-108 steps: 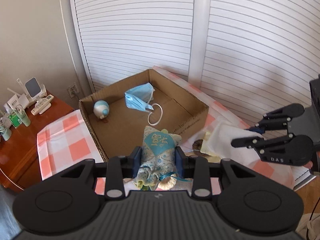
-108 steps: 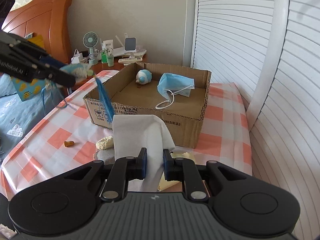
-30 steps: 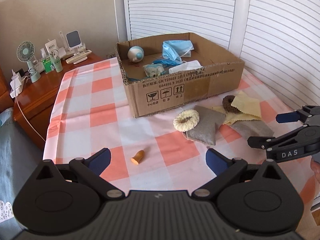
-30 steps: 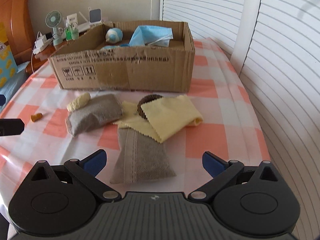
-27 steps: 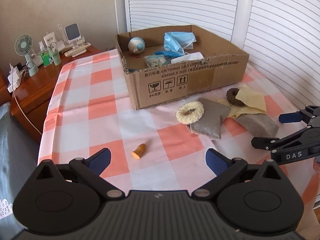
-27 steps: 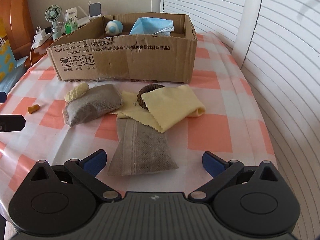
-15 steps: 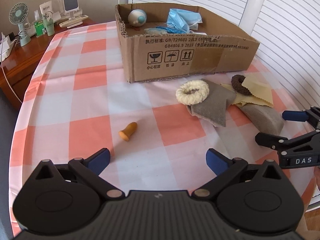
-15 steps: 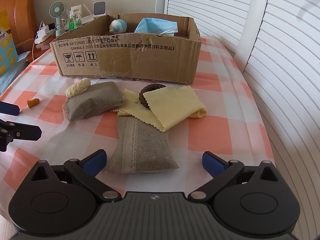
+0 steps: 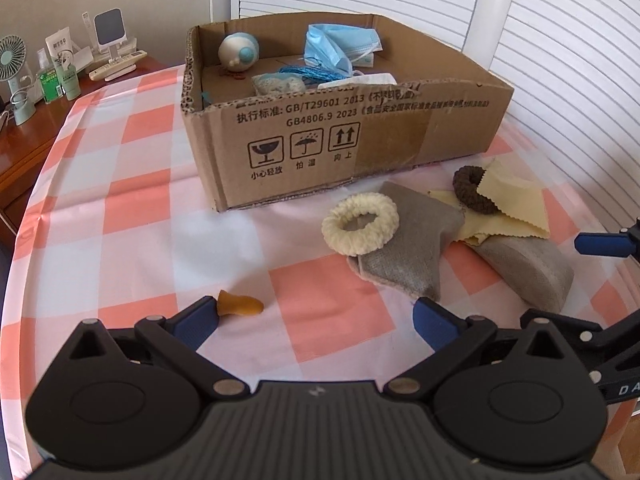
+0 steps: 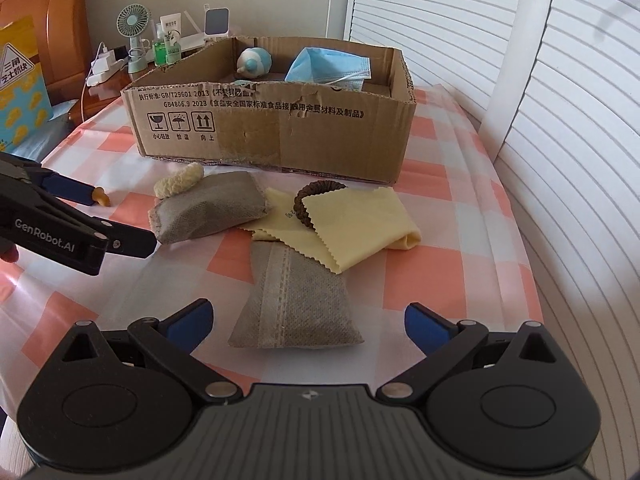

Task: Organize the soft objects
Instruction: 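Withdraw both tools from the box toward the remaining items, then grasp the orange earplug with the left gripper while the right gripper grasps a grey pouch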

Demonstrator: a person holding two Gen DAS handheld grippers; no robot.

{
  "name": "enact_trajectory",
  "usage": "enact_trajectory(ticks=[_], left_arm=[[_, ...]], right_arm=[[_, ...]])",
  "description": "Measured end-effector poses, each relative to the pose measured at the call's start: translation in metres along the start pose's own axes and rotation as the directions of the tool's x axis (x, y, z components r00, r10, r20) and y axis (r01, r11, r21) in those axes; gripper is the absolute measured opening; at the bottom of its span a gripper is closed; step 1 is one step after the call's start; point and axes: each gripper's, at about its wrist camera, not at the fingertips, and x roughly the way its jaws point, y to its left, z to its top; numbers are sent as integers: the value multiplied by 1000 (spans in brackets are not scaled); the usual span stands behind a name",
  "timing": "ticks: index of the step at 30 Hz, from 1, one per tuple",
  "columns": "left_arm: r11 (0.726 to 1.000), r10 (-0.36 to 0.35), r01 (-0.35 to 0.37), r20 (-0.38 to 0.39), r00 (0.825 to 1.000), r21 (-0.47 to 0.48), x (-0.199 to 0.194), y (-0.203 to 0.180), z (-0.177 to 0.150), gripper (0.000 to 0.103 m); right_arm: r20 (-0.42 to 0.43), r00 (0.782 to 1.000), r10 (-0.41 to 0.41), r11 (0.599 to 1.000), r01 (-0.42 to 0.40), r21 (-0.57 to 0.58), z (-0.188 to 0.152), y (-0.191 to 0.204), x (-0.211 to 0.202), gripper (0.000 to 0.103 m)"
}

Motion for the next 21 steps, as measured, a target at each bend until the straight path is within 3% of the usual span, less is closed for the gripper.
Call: enact_trajectory(ticks=[9, 12, 16, 21], left_arm=[[999, 38, -38, 6, 999, 30, 0, 3, -4, 101], [999, 43, -44, 14, 999, 27, -2, 10, -6, 94], [998, 62, -62, 34, 998, 22, -8, 15, -6, 74], [997, 71, -71, 49, 996, 18, -10, 17, -8, 73]], right_arm=[[27, 999, 20, 999, -19, -42, -4, -3, -11, 103], [16, 999, 45, 999, -45, -27, -8, -6, -8, 103], [9, 997, 72, 997, -72, 22, -11, -11, 0, 103], [38, 997, 66, 997, -67, 32, -6, -12, 7, 103]])
